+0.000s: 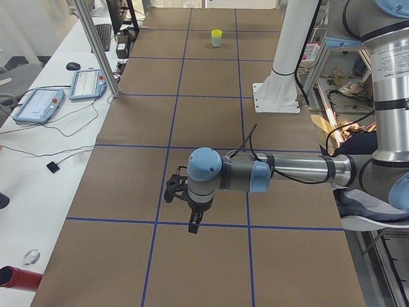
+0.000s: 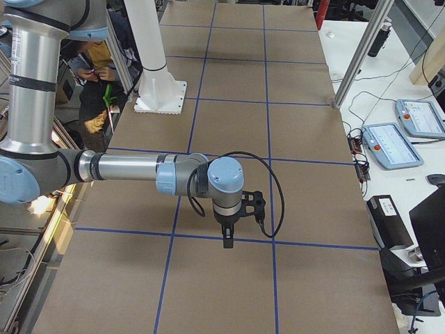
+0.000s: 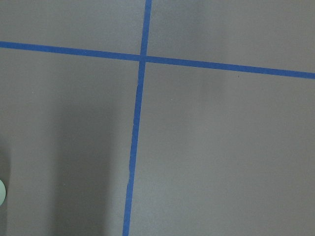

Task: Transfer and stack yellow cup on green cup

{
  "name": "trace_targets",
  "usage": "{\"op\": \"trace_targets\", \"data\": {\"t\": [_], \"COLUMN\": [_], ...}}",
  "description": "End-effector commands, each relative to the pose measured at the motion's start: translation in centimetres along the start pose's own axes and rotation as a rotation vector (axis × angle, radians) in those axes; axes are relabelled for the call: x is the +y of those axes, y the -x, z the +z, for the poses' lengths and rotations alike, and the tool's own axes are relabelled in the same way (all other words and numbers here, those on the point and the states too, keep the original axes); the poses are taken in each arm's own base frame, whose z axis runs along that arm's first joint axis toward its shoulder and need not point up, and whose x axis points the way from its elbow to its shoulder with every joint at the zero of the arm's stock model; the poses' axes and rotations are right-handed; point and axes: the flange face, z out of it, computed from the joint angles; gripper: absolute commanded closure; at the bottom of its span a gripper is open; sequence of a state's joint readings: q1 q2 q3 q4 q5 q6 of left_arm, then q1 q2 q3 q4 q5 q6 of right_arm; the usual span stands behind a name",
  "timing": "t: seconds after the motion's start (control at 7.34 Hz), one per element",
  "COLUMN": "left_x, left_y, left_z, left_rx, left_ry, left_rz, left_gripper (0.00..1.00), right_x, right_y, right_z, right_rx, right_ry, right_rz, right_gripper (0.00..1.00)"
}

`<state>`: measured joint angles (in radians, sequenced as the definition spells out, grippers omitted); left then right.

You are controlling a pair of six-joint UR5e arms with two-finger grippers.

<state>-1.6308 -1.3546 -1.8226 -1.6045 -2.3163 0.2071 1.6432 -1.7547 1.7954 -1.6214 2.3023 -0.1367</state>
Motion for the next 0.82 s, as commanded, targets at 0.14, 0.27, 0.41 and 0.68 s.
{"op": "trace_targets", "data": {"t": [0.14,0.27,0.41,0.68], "left_x": [-0.02,-0.02,-0.02,0.31], "left_y": [-0.05,-0.05,-0.05,0.04], "left_z": [-0.04,-0.04,-0.14,0.13], "left_rx": [0.000,0.000,-0.001,0.001], "left_ry": [-0.001,-0.001,-0.003,0.004], "left_rz": [0.001,0.001,0.001,-0.003], "left_gripper": [0.00,0.00,0.00,0.00], "right_x": [0.13,0.21,0.39,0.61], "right_y": [-0.16,-0.14,-0.20,-0.25], "right_z": [0.25,0.35,0.45,0.54], "right_rx": [-0.004,-0.015,-0.015,-0.015], "right_ry": [0.005,0.006,0.005,0.007], "right_rz": [0.005,0.008,0.006,0.008], "right_gripper": [0.00,0.00,0.00,0.00]}}
